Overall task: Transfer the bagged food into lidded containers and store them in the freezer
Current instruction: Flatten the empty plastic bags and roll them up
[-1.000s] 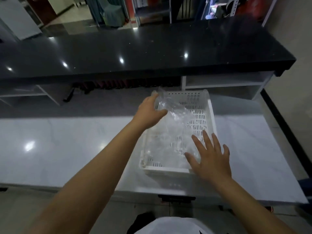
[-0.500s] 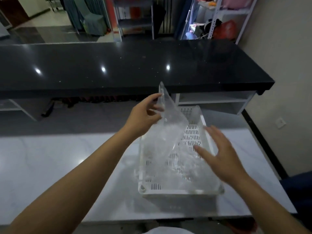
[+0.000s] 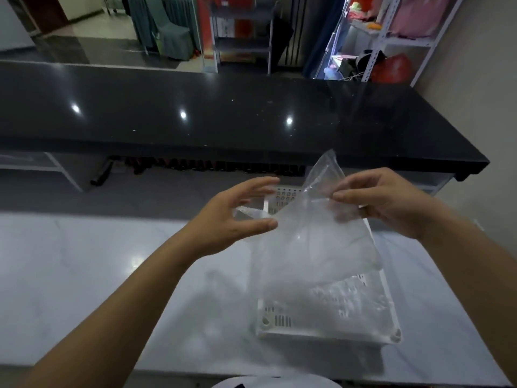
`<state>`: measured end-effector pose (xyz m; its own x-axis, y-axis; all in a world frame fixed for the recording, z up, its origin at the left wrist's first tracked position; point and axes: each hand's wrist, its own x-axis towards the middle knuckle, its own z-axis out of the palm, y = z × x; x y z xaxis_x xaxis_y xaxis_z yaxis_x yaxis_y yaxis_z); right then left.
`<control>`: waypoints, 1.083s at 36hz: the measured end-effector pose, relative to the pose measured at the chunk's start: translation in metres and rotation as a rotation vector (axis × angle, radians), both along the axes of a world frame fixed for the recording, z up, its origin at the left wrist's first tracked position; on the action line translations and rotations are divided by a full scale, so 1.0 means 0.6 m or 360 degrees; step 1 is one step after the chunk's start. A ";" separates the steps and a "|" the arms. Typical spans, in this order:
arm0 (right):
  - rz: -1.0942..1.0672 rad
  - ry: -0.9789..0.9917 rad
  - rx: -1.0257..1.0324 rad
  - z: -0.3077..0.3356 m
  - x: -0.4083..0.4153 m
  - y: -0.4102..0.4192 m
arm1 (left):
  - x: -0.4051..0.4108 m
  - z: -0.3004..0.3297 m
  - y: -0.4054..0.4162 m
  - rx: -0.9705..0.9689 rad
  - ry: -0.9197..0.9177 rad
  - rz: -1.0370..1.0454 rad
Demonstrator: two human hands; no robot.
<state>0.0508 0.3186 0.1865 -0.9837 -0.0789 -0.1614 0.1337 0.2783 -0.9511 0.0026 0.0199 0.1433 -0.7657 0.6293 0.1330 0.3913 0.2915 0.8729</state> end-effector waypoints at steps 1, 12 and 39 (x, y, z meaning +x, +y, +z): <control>-0.0002 0.0005 -0.0033 -0.004 0.000 0.002 | -0.010 -0.009 -0.014 -0.0092 -0.0030 0.0042; 0.0029 -0.0028 -0.0140 -0.026 0.010 0.028 | -0.061 -0.149 -0.039 0.0340 -0.1044 0.0464; -0.0643 -0.0106 -0.0375 -0.120 0.082 0.054 | -0.090 -0.125 -0.047 0.0346 -0.0825 0.0876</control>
